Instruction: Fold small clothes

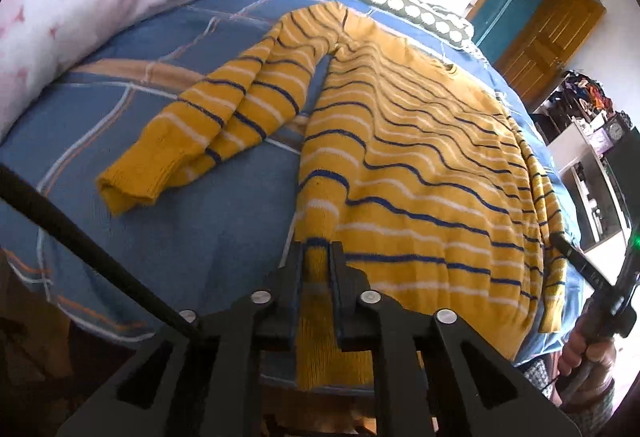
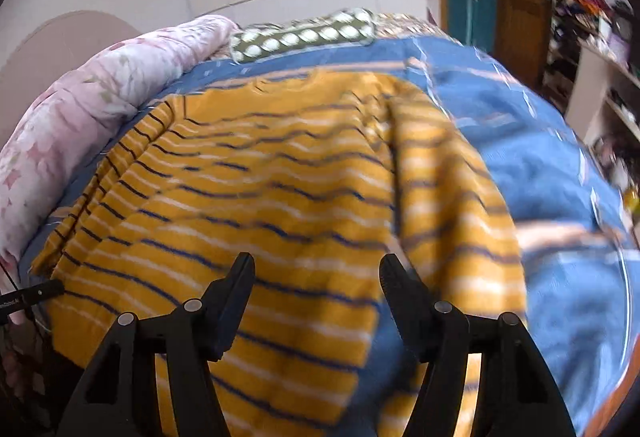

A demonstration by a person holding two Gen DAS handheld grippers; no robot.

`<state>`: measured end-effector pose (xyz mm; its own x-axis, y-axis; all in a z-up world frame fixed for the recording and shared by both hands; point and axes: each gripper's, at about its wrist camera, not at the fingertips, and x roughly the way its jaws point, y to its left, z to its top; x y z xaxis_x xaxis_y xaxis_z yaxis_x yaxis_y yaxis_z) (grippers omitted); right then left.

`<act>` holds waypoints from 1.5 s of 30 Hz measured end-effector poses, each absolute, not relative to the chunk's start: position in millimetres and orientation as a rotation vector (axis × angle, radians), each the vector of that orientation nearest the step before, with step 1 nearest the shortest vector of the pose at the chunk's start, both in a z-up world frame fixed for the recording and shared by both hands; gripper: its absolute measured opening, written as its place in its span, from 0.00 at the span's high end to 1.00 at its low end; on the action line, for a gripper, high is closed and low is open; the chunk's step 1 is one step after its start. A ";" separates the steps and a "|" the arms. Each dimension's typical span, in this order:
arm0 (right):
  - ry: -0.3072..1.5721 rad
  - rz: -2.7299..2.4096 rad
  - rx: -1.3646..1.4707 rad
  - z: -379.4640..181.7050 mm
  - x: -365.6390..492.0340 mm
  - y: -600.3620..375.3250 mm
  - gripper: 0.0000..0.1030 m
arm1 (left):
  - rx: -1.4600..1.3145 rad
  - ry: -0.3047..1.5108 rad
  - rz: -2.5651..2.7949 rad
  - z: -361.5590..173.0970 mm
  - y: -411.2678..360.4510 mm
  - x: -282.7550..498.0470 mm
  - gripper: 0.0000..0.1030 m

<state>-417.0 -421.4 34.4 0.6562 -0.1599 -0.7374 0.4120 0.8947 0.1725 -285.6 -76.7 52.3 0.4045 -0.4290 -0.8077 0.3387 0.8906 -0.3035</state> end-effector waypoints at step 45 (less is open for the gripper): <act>0.742 -1.033 0.177 77.9 -574.9 -555.9 0.72 | 0.077 0.990 -0.601 73.4 -145.6 -339.5 0.43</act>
<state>-574.9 -555.9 77.9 0.2963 -0.7144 -0.6338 0.8285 0.5224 -0.2015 -339.5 -145.6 73.4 0.4008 -0.4408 -0.8032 0.5093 0.8359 -0.2046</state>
